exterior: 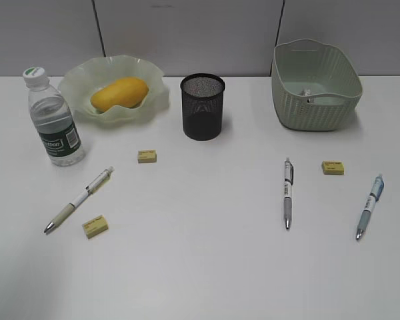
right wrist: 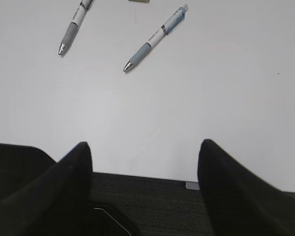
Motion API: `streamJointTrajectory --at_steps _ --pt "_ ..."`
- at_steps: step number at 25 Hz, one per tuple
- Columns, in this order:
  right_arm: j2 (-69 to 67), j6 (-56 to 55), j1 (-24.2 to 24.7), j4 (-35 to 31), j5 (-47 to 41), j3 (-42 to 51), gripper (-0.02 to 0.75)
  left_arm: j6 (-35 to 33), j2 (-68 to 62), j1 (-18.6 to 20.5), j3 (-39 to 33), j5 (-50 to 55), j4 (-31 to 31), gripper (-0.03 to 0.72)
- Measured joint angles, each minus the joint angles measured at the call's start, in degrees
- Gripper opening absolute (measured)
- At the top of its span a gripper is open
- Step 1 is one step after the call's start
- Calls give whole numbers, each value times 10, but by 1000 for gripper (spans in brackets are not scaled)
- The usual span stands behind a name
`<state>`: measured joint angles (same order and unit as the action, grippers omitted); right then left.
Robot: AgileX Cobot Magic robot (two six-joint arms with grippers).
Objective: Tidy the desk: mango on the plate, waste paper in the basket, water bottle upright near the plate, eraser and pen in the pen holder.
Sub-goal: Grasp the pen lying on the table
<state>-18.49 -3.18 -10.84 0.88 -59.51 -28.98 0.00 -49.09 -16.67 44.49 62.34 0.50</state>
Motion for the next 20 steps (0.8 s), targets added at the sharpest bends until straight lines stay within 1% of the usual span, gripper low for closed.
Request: streamJointTrajectory --at_steps 5,10,14,20 --pt "0 0 0 0 0 0 531 0 139 0 -47 3 2 553" --pt "0 0 0 0 0 0 531 0 261 0 -57 15 1 552" --pt "0 0 0 0 0 0 531 0 333 0 -58 46 1 554" --pt "0 0 0 0 0 0 531 0 390 0 -77 73 -8 554"
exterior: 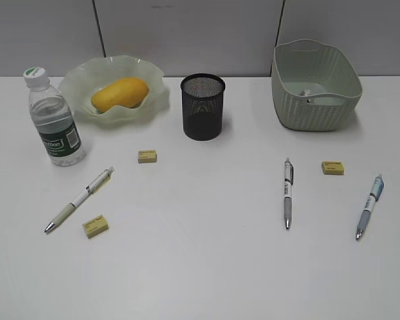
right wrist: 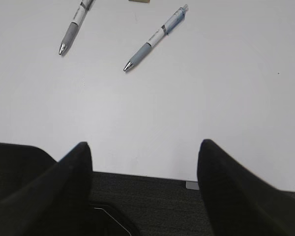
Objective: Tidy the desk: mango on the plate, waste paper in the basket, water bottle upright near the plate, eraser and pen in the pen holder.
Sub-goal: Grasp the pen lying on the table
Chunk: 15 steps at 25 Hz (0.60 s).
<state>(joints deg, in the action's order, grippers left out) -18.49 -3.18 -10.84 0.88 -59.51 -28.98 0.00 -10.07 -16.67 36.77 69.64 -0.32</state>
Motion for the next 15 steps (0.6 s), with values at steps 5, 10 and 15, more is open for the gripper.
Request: streamJointTrajectory --at_steps 5,10,15 --pt "0 0 0 0 0 0 531 -13 7 0 -33 5 -7 554" --pt "0 0 0 0 0 0 531 -34 7 0 -35 5 -23 554" --pt "0 0 0 0 0 0 531 -42 8 0 -45 -33 -32 554"
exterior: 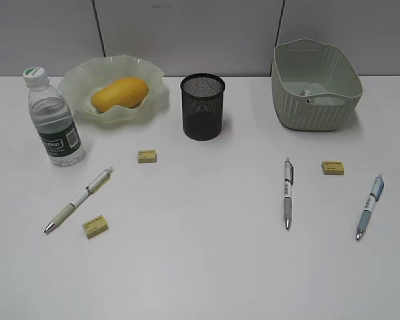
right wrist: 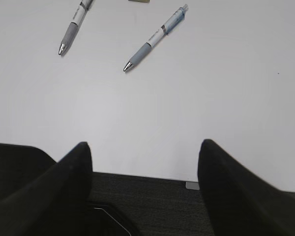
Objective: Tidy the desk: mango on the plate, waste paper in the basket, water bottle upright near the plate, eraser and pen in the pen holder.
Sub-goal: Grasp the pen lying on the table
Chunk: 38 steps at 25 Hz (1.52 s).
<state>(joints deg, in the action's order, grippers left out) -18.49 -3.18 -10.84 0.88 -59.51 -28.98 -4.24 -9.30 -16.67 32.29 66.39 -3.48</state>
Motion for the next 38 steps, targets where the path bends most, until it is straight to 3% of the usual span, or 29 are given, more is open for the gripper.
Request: streamJointTrajectory --at_steps 24,38 --pt "0 0 0 0 0 0 531 -18 1 -3 -19 -48 -3 547" --pt "0 0 0 0 0 0 531 -20 97 124 -21 -49 -3 532"
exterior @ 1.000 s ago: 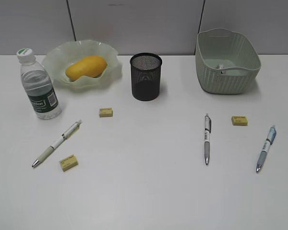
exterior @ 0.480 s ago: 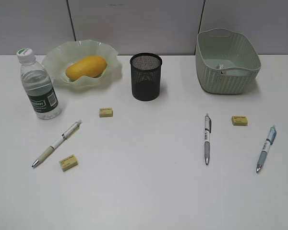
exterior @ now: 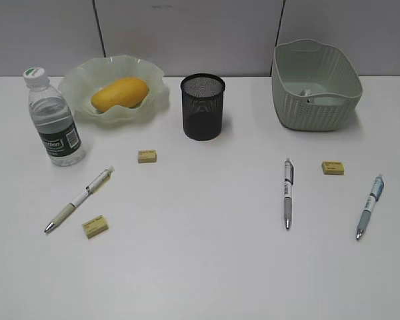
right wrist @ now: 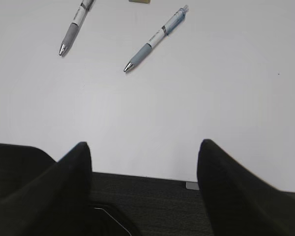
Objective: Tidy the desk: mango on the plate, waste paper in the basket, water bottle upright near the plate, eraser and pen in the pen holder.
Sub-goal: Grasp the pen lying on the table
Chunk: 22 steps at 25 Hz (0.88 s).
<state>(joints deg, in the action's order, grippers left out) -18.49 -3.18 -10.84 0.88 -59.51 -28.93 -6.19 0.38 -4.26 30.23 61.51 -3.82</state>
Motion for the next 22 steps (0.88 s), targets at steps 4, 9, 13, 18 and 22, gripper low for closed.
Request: streamJointTrajectory --at_steps 4,9,13,18,22 --pt "0 0 0 0 0 0 531 -1 1 6 0 0 0 532" --pt "0 0 0 0 0 1 531 -1 1 6 0 0 0 532" --pt "0 0 0 0 0 1 531 -1 1 6 0 0 0 532" --pt "0 0 0 0 0 1 531 -1 1 6 0 0 0 531" --pt "0 0 0 0 0 1 531 -1 1 6 0 0 0 531"
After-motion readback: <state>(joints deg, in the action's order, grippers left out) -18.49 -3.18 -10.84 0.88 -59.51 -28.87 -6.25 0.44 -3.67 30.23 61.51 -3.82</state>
